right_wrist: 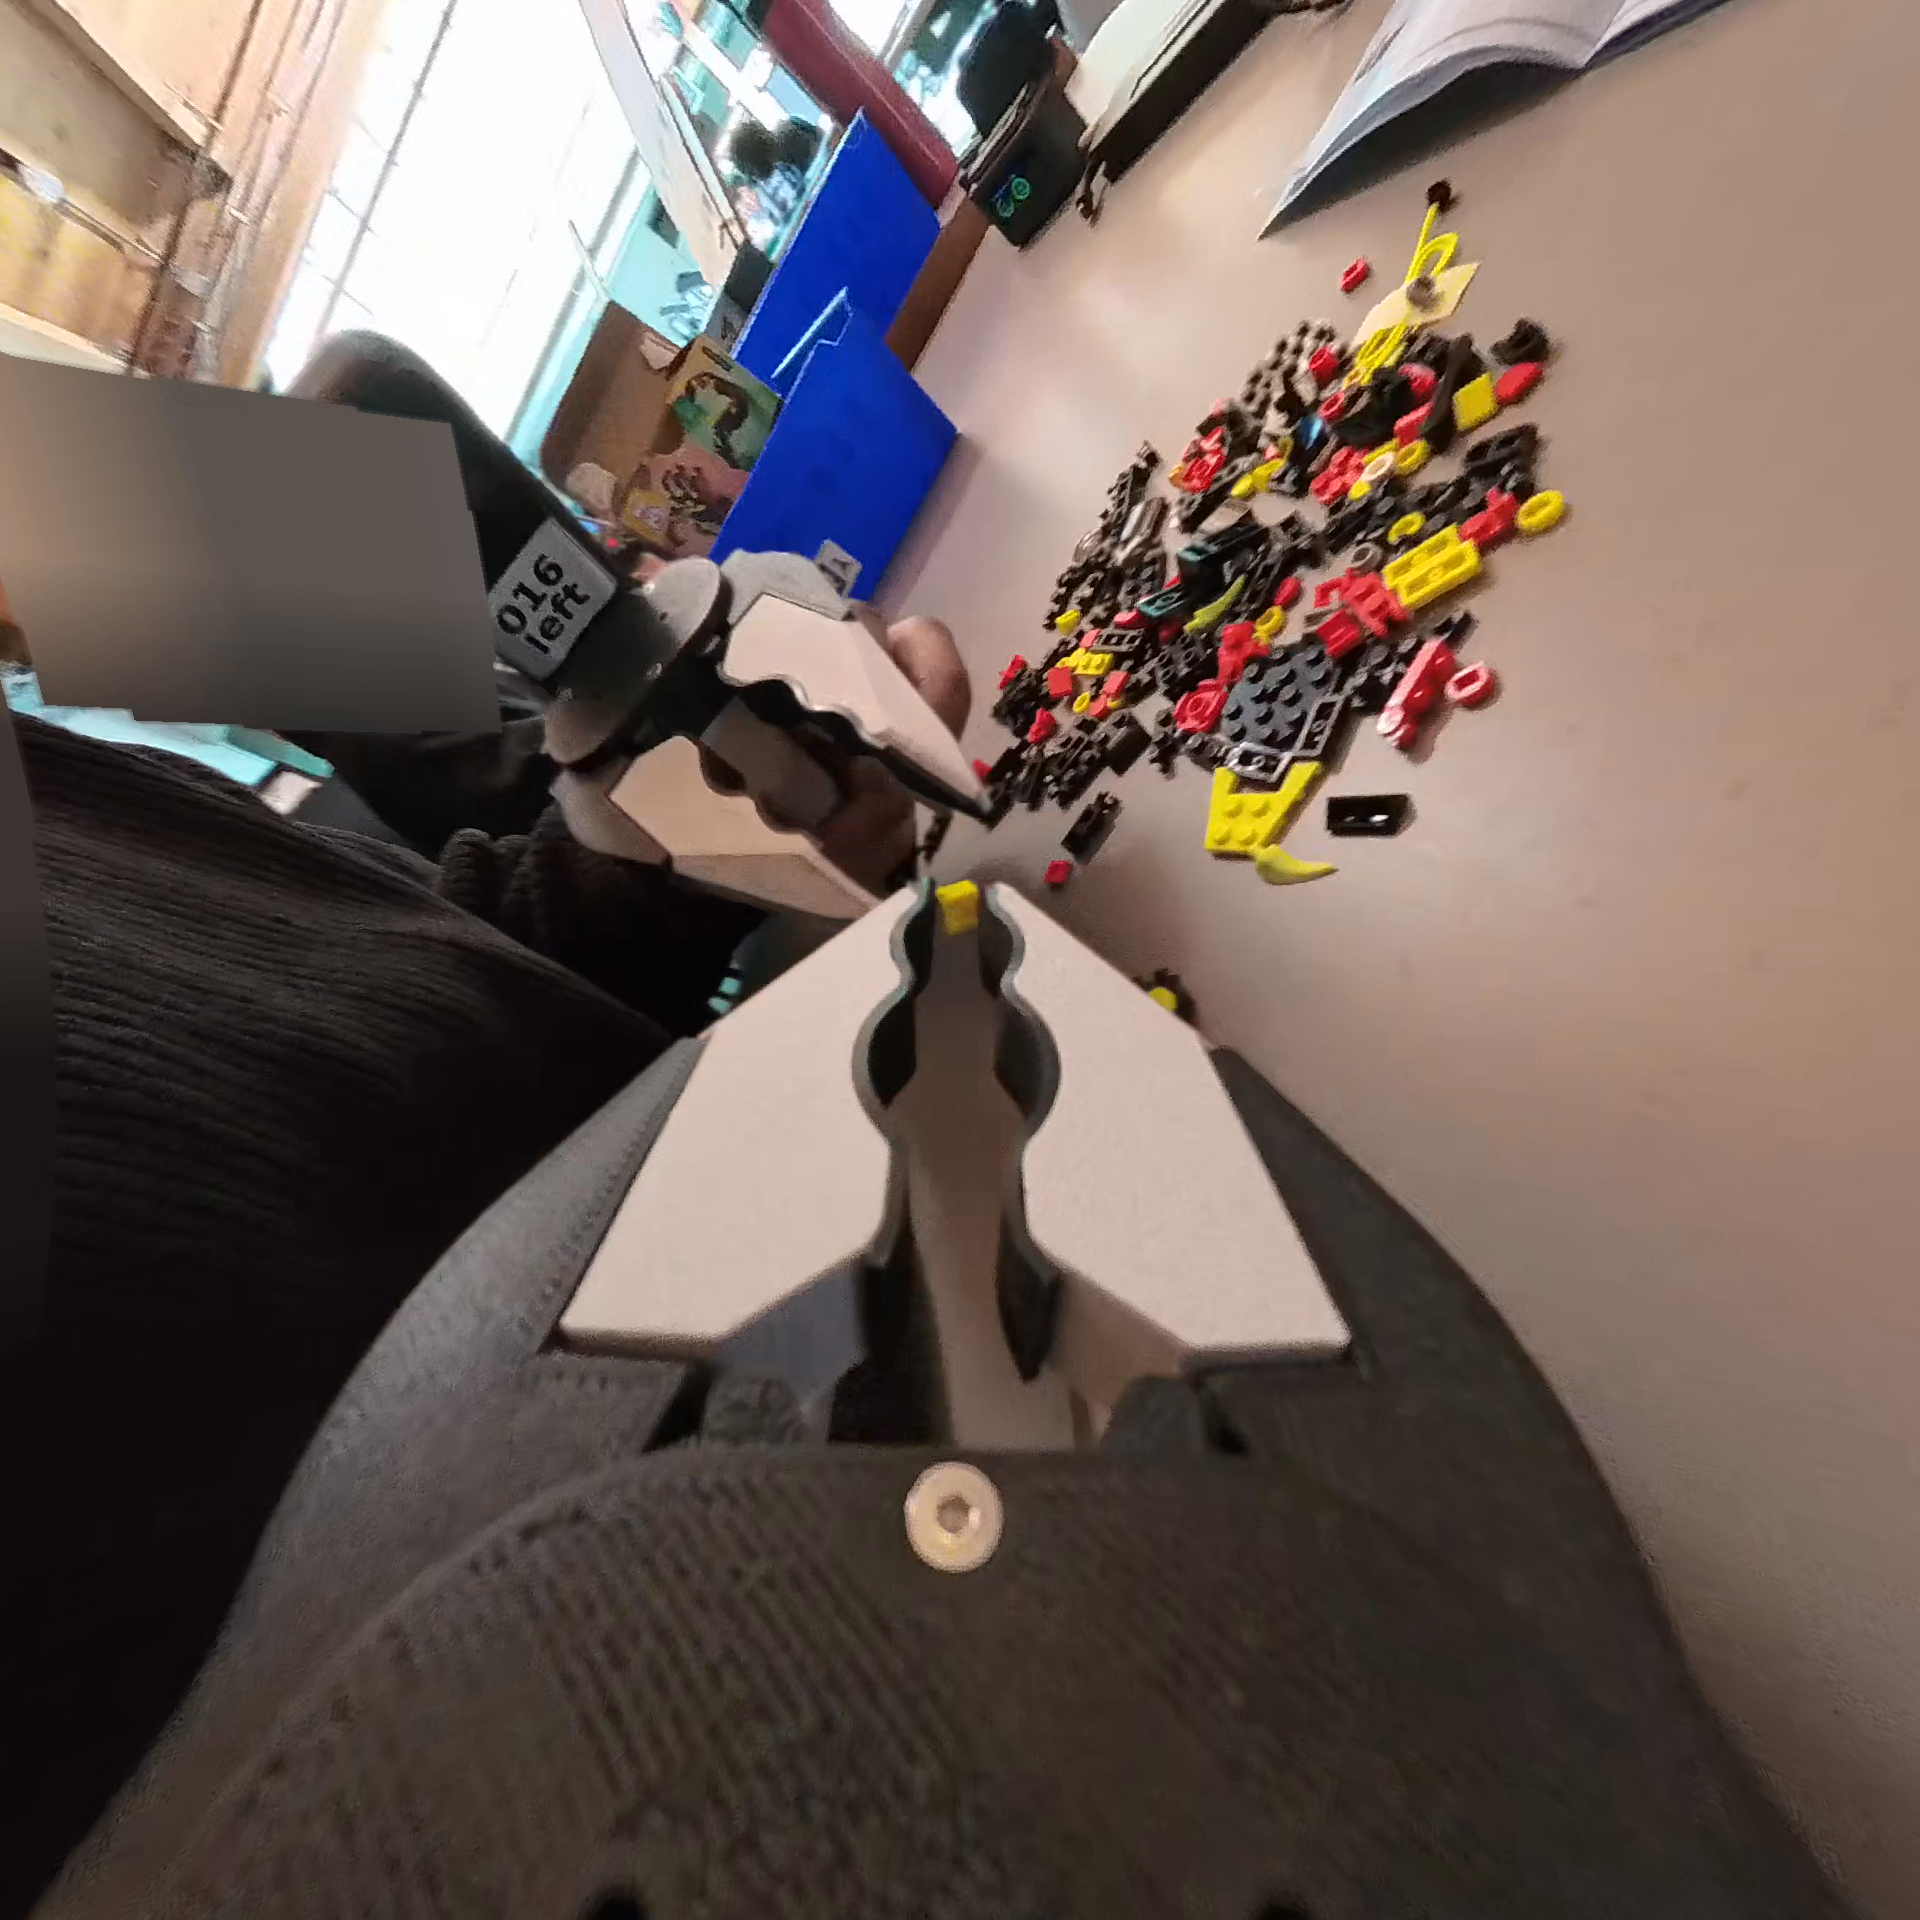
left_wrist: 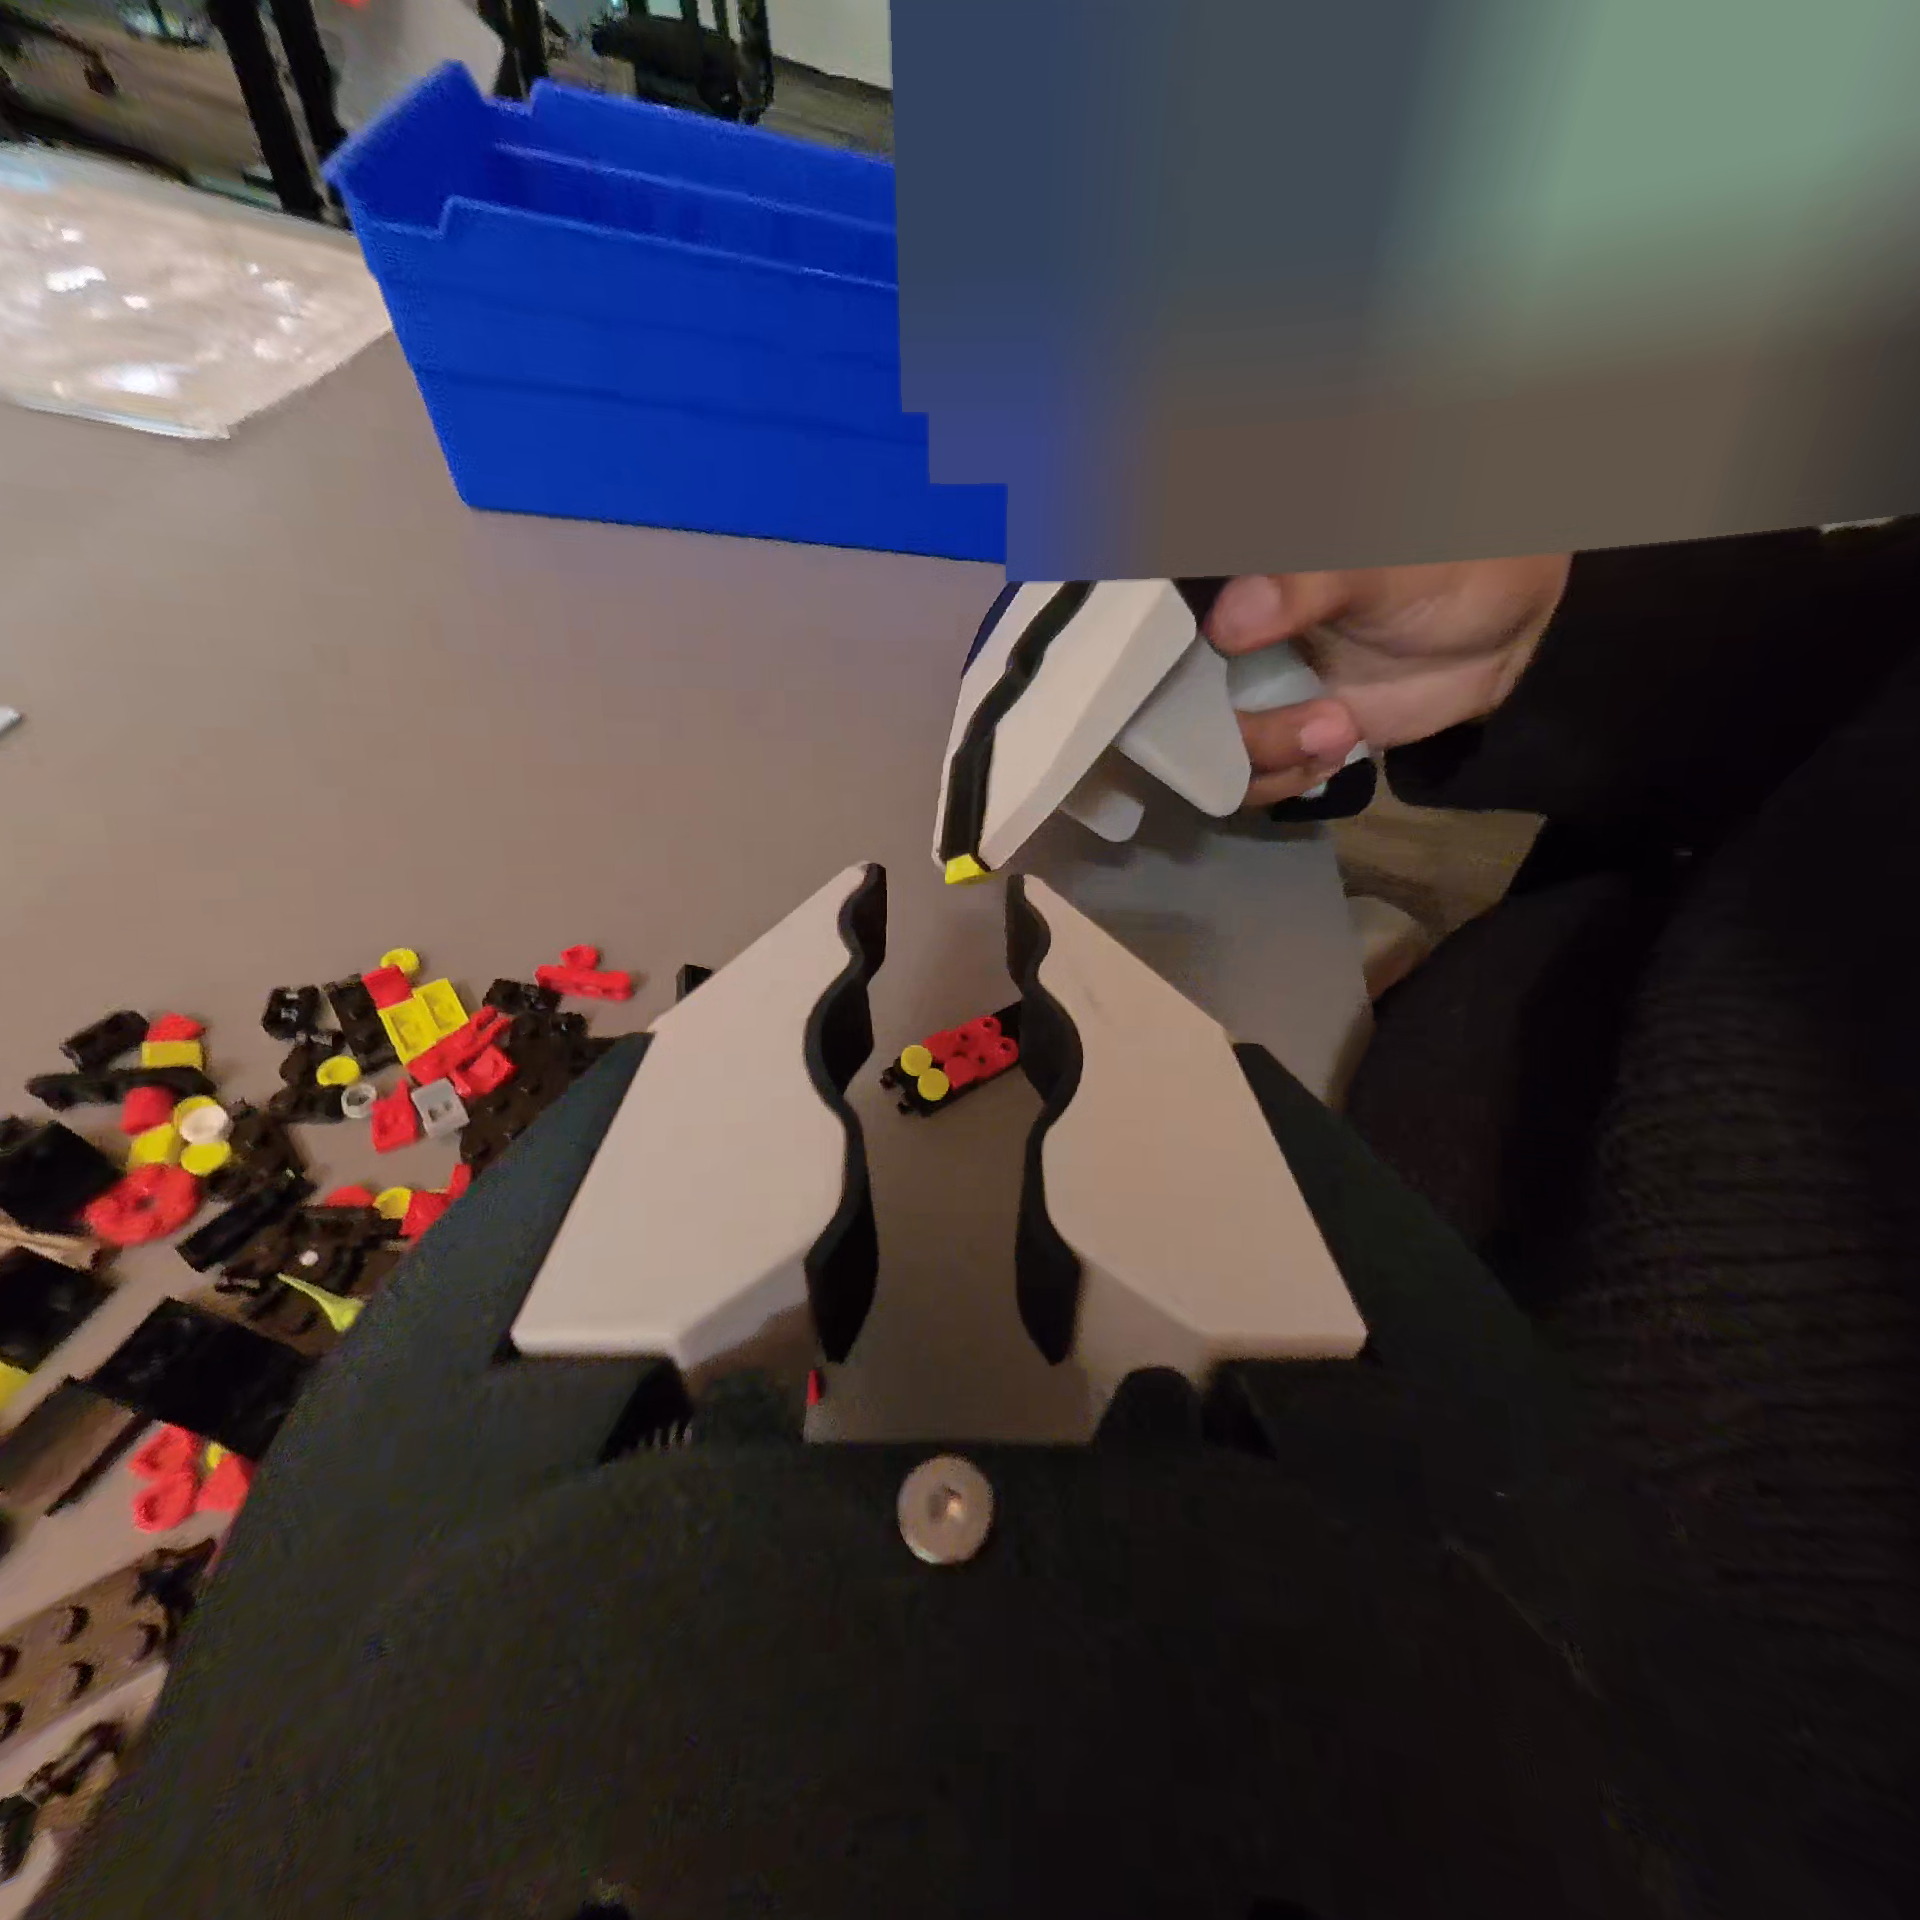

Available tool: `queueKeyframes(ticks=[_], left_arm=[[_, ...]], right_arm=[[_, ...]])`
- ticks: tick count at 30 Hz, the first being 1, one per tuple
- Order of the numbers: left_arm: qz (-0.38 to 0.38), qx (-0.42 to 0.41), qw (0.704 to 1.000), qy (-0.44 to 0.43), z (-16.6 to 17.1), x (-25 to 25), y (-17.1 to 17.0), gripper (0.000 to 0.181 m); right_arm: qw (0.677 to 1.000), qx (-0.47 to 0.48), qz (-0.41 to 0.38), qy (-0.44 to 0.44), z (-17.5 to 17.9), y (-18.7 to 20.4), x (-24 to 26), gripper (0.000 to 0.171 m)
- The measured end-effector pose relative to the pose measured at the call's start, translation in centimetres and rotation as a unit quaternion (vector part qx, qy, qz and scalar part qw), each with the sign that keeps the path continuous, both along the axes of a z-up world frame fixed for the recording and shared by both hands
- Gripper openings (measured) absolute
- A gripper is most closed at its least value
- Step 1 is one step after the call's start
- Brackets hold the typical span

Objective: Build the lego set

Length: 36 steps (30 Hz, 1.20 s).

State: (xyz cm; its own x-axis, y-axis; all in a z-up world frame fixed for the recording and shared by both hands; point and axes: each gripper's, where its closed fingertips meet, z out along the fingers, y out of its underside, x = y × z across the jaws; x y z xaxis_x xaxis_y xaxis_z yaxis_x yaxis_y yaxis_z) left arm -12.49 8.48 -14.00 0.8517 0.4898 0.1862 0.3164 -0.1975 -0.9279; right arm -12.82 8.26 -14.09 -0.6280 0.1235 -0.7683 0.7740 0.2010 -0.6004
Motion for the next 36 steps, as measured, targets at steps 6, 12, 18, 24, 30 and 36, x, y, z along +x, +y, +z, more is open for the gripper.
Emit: queueKeyframes(ticks=[6,12,18,24,30,36], left_arm=[[-0.025,-0.009,0.999,0.033,0.3,0.9,0.6,0.011],[-0.032,-0.01,0.999,0.038,0.3,1.2,0.8,0.005],[-0.027,-0.004,0.999,0.018,0.2,1.0,0.8,0.003],[-0.008,0.02,0.999,-0.027,0.2,0.4,0.6,0.003],[0.066,0.09,0.981,-0.156,-0.3,-1.8,-0.8,0.003],[0.063,0.264,0.888,-0.372,0.1,-1.8,-0.6,0.003]], right_arm=[[0.997,-0.04,0.019,-0.068,0.6,-0.2,0.9,0.007],[0.994,-0.048,0.021,-0.1,0.5,-0.4,1.1,0.006],[0.988,-0.065,0.016,-0.143,0.5,-0.4,0.9,0.003],[0.987,-0.073,0.004,-0.142,0.8,-0.3,0.3,0.007],[0.998,-0.021,-0.052,0.042,1.3,0.8,-2.0,0.019],[0.875,0.192,-0.019,0.444,-0.5,-0.2,-1.4,0.026]])
